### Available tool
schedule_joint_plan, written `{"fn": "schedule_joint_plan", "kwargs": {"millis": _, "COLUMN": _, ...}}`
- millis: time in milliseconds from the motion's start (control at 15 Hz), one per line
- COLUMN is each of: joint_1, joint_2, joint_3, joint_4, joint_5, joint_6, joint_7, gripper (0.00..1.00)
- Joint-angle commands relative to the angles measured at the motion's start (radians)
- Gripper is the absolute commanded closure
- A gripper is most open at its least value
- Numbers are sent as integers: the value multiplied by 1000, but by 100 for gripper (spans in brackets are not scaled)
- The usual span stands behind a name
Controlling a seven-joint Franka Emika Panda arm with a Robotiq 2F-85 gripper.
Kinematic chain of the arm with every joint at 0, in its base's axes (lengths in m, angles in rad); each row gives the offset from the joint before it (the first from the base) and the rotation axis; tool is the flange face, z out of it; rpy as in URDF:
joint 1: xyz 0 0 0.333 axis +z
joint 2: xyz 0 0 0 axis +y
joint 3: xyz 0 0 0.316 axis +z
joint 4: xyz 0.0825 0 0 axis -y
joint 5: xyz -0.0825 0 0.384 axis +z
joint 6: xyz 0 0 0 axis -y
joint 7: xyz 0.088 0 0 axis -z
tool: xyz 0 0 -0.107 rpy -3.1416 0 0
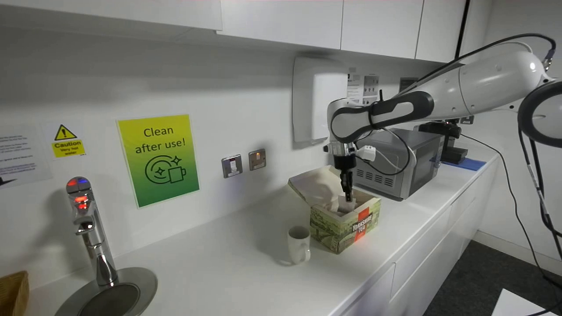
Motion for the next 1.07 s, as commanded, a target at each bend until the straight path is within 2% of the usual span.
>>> {"fn": "schedule_joint_plan", "kwargs": {"millis": 0, "joint_1": -9, "joint_2": 17, "joint_3": 12, "joint_4": 22, "joint_5": 5, "joint_6": -12, "joint_7": 20, "gripper": 100}}
{"fn": "schedule_joint_plan", "kwargs": {"millis": 1000, "joint_1": -31, "joint_2": 13, "joint_3": 2, "joint_4": 32, "joint_5": 3, "joint_6": -20, "joint_7": 10, "gripper": 100}}
